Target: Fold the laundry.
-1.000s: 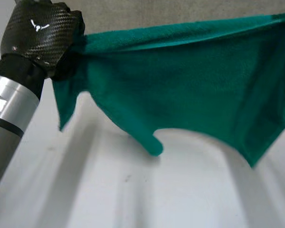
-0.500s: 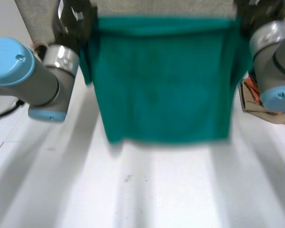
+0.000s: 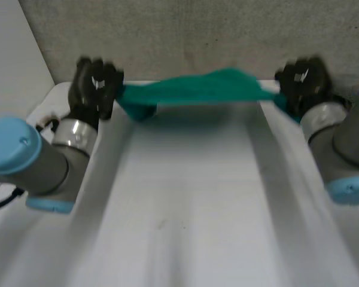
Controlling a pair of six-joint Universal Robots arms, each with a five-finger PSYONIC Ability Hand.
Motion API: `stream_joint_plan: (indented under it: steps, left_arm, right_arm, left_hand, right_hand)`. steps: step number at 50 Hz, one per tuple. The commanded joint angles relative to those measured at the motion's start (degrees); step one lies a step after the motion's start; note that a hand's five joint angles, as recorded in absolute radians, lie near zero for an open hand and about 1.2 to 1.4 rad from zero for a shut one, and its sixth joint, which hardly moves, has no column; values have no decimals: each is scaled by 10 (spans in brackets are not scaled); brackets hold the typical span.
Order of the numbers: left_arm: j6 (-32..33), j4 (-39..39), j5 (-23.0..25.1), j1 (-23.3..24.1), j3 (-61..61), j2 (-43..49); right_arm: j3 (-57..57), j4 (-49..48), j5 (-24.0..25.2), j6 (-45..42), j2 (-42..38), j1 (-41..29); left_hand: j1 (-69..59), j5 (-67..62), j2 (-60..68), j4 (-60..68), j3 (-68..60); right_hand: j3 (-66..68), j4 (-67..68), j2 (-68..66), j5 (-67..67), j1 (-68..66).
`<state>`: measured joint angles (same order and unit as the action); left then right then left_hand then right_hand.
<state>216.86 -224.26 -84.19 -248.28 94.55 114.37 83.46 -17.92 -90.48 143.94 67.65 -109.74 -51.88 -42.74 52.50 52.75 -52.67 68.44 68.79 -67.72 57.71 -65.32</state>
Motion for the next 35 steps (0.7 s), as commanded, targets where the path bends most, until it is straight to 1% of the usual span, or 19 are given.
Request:
stream_joint_plan:
  steps: [1, 6, 12, 19, 21, 23, 24, 25, 27, 30, 32, 33, 35]
  left_arm:
    - [9, -1, -4, -12, 49, 88]
    - [15, -1, -4, -37, 42, 112]
    - [15, 0, -5, -72, 33, 113]
    - [12, 14, -6, -77, 48, 93]
    - [8, 24, -5, -85, 55, 88]
    - [8, 30, 0, -92, 60, 85]
    - [8, 35, 0, -98, 63, 81]
    - [8, 38, -1, -102, 65, 78]
    - [9, 49, -1, -106, 72, 64]
    - [8, 87, 1, -112, 94, 20]
    - [7, 120, 3, -113, 109, -16]
    - [7, 133, 3, -114, 113, -30]
    - [6, 165, 4, -117, 122, -67]
  right_arm:
    - [78, -2, 7, 5, -38, 11]
    - [113, -2, 28, 6, -36, 26]
    - [125, -2, 38, 7, -36, 39]
    - [130, -1, 39, 8, -34, 45]
    - [130, -2, 39, 8, -33, 45]
    - [130, -1, 39, 8, -33, 44]
    - [130, -1, 38, 8, -32, 44]
    - [130, -1, 38, 8, -32, 44]
    - [130, 1, 37, 7, -31, 44]
    - [130, 24, 36, -1, -24, 45]
    - [129, 51, 36, -3, -13, 45]
    - [128, 88, 39, -10, 6, 48]
    - [127, 127, 43, -19, 25, 48]
  left_hand:
    - [72, 80, -78, -80, 80]
    - [134, 142, -140, -143, 142]
    - [181, 190, -187, -190, 189]
    - [166, 175, -172, -175, 174]
    - [57, 66, -63, -66, 65]
    - [-121, -112, 115, 112, -113]
    - [-258, -250, 252, 249, -250]
    - [-281, -272, 275, 272, -273]
    - [-281, -273, 275, 273, -273]
    - [-281, -273, 275, 273, -273]
    - [-281, -273, 275, 273, -273]
    - [-281, -273, 275, 273, -273]
    - [-281, -273, 275, 273, -273]
  right_hand:
    - [116, 112, -123, 123, -147]
    - [116, 112, -123, 123, -147]
    - [116, 112, -123, 123, -147]
    - [116, 112, -123, 123, -147]
    - [116, 112, -123, 123, -147]
    - [116, 112, -123, 123, -147]
    - [116, 112, -123, 123, -147]
    - [116, 112, -123, 123, -147]
    - [116, 112, -123, 123, -147]
    - [116, 112, -123, 123, -147]
    - [116, 112, -123, 123, -147]
    - [116, 112, -123, 123, -147]
    - [116, 112, -123, 123, -147]
